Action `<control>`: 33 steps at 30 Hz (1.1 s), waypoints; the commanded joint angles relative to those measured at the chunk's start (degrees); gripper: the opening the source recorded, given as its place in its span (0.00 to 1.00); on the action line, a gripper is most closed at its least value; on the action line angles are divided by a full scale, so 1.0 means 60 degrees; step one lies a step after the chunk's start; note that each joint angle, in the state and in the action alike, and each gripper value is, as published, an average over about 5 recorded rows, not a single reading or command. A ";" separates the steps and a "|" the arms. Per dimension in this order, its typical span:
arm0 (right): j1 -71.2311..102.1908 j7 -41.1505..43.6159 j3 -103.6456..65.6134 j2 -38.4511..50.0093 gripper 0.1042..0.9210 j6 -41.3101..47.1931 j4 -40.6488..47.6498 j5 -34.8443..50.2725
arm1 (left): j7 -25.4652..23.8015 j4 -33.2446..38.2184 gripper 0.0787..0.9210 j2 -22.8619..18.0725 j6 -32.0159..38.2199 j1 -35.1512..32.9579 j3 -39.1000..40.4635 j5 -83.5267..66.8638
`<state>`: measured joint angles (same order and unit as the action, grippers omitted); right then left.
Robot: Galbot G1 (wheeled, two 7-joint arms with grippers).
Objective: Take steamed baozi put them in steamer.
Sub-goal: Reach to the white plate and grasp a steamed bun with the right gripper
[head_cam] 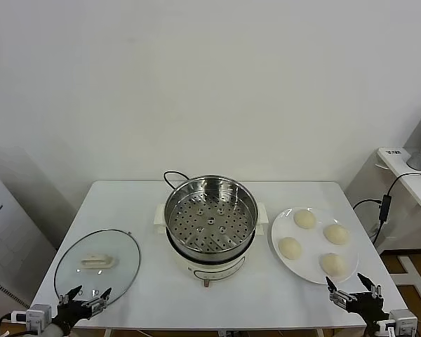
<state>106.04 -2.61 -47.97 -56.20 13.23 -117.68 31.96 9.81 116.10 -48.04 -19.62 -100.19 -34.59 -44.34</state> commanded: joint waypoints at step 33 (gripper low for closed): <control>-1.1121 0.7604 0.6219 0.5029 0.88 -0.2238 0.6032 -0.8041 | 0.0015 0.0059 0.88 -0.0055 -0.0080 0.0126 0.0109 0.0272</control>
<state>60.89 26.77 -29.34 -33.54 1.03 -91.66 -16.08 9.89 116.51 -48.40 -20.09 -99.48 -33.93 -42.87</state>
